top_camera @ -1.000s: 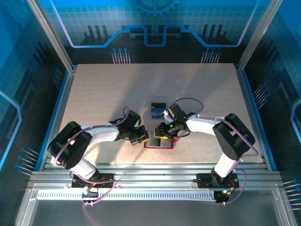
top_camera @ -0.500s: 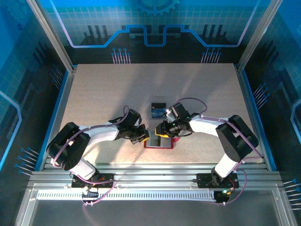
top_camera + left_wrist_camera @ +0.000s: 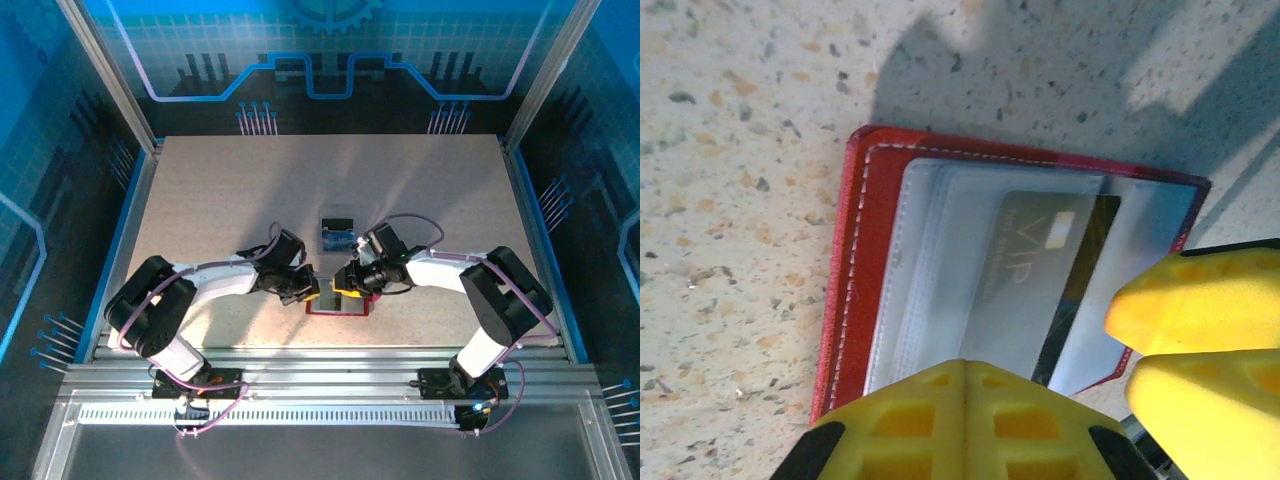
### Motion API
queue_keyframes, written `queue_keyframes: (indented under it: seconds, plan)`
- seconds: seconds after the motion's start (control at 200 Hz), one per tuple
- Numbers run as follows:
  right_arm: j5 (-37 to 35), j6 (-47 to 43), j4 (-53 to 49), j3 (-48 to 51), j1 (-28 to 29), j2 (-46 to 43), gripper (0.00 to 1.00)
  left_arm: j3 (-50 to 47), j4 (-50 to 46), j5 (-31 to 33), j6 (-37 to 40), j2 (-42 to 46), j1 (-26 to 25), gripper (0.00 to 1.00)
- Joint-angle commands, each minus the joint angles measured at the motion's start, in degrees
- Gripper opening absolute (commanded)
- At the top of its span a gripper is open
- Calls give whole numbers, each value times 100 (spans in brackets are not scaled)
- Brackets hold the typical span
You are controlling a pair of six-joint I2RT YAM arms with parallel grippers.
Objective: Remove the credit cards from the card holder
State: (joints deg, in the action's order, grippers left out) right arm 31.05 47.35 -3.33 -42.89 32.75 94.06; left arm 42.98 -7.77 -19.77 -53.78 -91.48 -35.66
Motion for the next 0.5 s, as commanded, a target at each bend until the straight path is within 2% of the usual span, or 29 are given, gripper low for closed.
queue_keyframes:
  seconds: [0.0,0.495]
  plan:
    - [6,-57,22,129,-67,-12,36,160,-260,11,171,-147,-46,4]
    - [165,63,398,295,-94,185,32,269,-453,60,245,-388,-142,4]
